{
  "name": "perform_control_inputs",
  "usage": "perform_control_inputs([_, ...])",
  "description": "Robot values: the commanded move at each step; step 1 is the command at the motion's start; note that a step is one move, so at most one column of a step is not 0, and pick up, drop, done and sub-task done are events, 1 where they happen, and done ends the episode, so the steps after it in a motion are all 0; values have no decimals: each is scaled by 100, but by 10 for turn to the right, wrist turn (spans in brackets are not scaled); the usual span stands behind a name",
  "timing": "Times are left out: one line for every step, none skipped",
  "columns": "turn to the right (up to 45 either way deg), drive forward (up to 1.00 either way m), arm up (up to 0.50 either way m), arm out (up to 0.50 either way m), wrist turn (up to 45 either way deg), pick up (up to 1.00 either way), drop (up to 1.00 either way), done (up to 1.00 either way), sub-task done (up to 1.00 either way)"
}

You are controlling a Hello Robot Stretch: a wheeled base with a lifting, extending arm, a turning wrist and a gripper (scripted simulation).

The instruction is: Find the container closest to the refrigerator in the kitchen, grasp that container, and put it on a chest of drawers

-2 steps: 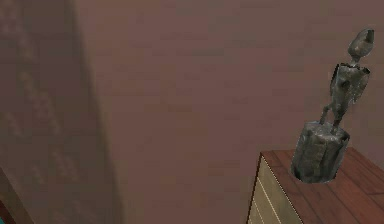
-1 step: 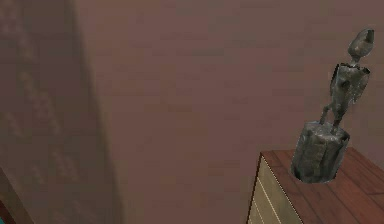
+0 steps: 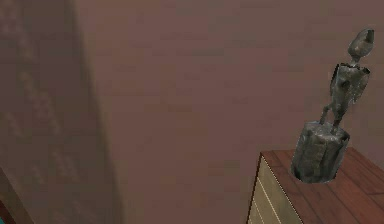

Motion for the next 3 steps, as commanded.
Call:
perform_control_inputs([0, 0, 0, 0, -450, 0, 0, 0, 0])
perform_control_inputs([0, 0, 0, 0, -180, 0, 0, 0, 0])
perform_control_inputs([0, 0, 0, -16, 0, 0, 0, 0, 0])
